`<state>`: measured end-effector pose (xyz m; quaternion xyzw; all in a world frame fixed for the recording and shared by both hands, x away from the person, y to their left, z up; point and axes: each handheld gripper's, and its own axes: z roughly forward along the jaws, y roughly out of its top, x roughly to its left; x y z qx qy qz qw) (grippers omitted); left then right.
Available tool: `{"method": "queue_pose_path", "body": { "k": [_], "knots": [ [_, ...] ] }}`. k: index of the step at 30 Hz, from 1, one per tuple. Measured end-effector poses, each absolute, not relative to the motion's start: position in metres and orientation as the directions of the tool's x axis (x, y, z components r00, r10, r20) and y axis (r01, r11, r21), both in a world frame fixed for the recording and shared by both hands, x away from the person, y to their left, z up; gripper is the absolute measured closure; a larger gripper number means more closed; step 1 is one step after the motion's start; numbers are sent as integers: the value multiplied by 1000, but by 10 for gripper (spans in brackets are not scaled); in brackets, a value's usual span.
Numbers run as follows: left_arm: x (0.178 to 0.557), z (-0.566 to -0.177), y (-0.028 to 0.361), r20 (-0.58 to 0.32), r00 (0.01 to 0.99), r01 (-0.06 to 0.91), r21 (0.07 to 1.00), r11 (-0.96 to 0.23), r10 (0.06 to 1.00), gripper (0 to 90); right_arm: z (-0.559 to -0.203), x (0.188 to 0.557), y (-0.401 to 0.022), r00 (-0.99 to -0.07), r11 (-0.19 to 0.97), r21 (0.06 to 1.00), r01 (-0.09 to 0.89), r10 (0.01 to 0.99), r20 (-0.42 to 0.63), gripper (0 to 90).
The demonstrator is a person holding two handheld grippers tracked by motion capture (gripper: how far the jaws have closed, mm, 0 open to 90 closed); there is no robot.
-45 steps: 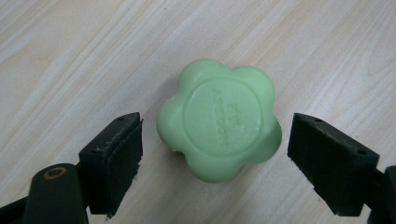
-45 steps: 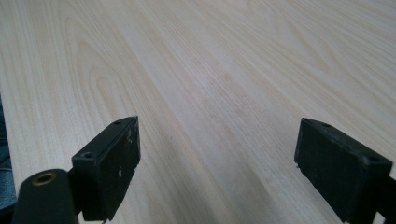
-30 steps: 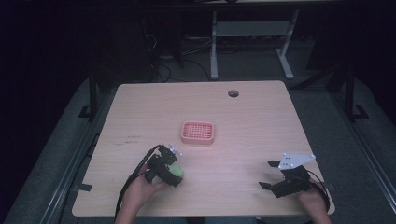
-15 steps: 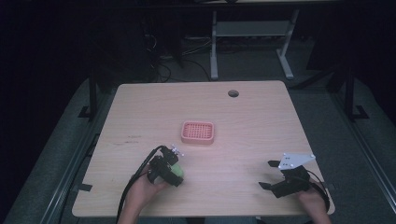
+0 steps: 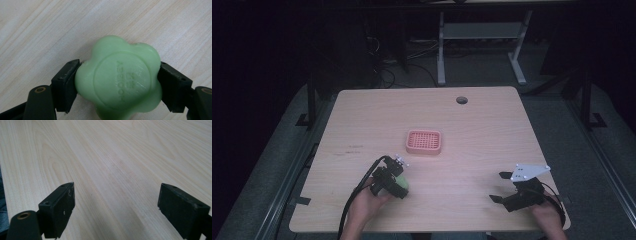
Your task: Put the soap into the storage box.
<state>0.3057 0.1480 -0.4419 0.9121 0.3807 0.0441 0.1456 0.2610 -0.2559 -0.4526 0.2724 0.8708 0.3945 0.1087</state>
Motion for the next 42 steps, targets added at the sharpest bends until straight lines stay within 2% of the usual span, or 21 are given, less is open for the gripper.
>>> {"method": "queue_pose_path", "body": {
  "k": [14, 42],
  "knots": [
    [308, -428, 144, -27, 723, 660, 321, -679, 690, 264, -453, 261, -255, -830, 543, 745, 387, 558, 24, 138],
    [346, -412, 132, -73, 718, 669, 349, -657, 692, 266, -453, 261, -255, -829, 536, 750, 388, 558, 30, 138]
  ]
}}
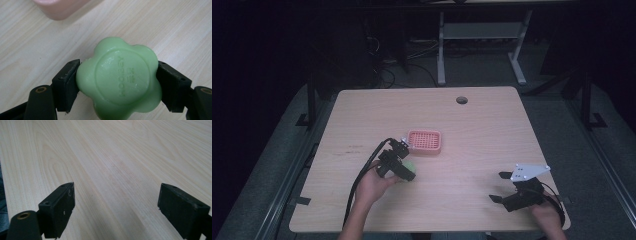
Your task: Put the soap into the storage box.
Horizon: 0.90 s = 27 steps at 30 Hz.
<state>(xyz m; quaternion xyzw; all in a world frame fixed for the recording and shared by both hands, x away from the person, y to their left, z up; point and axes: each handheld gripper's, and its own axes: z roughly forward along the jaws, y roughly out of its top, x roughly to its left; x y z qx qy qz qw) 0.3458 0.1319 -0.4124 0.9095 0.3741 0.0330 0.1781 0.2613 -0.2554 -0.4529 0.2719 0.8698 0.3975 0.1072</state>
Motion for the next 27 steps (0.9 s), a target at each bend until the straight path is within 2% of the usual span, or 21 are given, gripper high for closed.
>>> {"method": "queue_pose_path", "body": {
  "k": [12, 27],
  "knots": [
    [363, -406, 128, -91, 717, 673, 350, -652, 691, 266, -452, 261, -256, -828, 531, 753, 389, 560, 32, 138],
    [386, -392, 105, -68, 733, 653, 349, -672, 677, 266, -451, 260, -257, -827, 519, 762, 386, 561, 37, 138]
  ]
}}
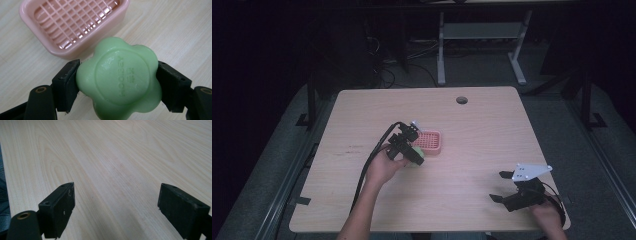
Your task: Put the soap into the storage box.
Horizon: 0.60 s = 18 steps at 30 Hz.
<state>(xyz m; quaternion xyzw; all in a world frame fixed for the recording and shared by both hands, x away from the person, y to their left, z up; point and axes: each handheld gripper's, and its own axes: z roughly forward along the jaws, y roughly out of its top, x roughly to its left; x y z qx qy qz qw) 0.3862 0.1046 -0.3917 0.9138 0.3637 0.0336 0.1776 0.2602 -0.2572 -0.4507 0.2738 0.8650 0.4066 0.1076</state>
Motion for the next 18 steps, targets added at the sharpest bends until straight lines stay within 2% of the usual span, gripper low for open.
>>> {"method": "queue_pose_path", "body": {
  "k": [18],
  "knots": [
    [418, -386, 95, -54, 722, 666, 325, -672, 689, 266, -450, 260, -259, -827, 515, 768, 381, 561, 34, 138]
  ]
}}
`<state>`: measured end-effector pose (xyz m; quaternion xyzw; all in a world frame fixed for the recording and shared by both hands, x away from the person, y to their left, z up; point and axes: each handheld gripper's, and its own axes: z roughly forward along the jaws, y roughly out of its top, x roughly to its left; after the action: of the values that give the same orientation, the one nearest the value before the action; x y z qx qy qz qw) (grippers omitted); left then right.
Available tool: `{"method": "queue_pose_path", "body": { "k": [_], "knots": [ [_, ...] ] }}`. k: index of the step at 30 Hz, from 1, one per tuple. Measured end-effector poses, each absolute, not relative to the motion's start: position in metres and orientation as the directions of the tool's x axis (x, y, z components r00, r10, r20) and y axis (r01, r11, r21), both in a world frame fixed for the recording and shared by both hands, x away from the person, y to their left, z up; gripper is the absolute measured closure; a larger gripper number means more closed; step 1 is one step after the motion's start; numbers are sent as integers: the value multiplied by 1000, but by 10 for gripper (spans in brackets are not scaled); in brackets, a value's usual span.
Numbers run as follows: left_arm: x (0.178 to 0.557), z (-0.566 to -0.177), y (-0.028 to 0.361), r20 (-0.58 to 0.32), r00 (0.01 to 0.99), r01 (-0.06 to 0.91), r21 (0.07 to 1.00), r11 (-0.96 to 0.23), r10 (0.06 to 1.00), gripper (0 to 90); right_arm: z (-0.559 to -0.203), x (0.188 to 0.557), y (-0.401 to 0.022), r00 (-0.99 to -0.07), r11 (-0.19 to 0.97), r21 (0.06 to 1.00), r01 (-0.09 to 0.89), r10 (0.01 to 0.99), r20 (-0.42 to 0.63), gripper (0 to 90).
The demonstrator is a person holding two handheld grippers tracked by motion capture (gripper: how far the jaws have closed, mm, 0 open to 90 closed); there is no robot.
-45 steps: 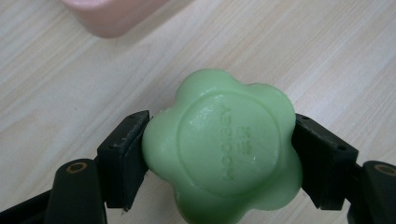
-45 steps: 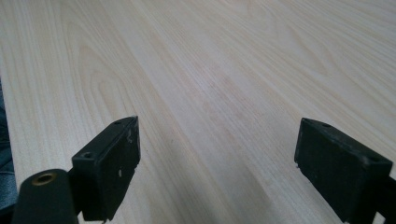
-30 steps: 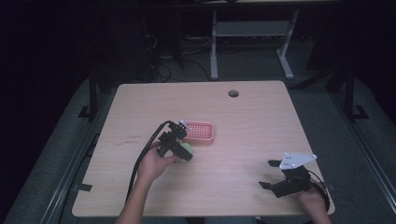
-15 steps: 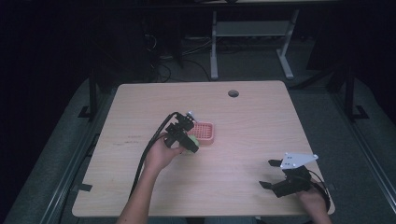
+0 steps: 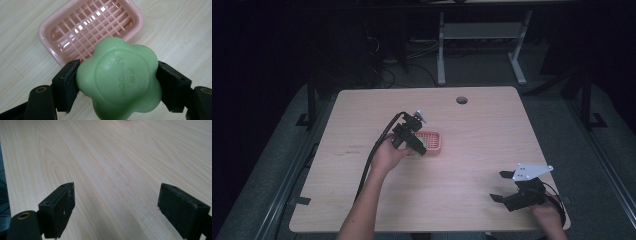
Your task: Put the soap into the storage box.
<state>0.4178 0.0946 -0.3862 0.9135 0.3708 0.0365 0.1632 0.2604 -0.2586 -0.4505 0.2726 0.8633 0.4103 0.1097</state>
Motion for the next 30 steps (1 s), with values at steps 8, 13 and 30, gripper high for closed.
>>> {"method": "queue_pose_path", "body": {
  "k": [8, 13, 30],
  "knots": [
    [431, -391, 91, -60, 694, 695, 317, -645, 718, 266, -450, 260, -259, -827, 511, 771, 381, 562, 36, 138],
    [441, -389, 89, -60, 689, 700, 314, -642, 722, 266, -450, 261, -260, -825, 508, 772, 382, 564, 37, 138],
    [465, -400, 80, -73, 655, 730, 317, -605, 752, 266, -451, 261, -261, -821, 503, 772, 389, 569, 43, 138]
  ]
}}
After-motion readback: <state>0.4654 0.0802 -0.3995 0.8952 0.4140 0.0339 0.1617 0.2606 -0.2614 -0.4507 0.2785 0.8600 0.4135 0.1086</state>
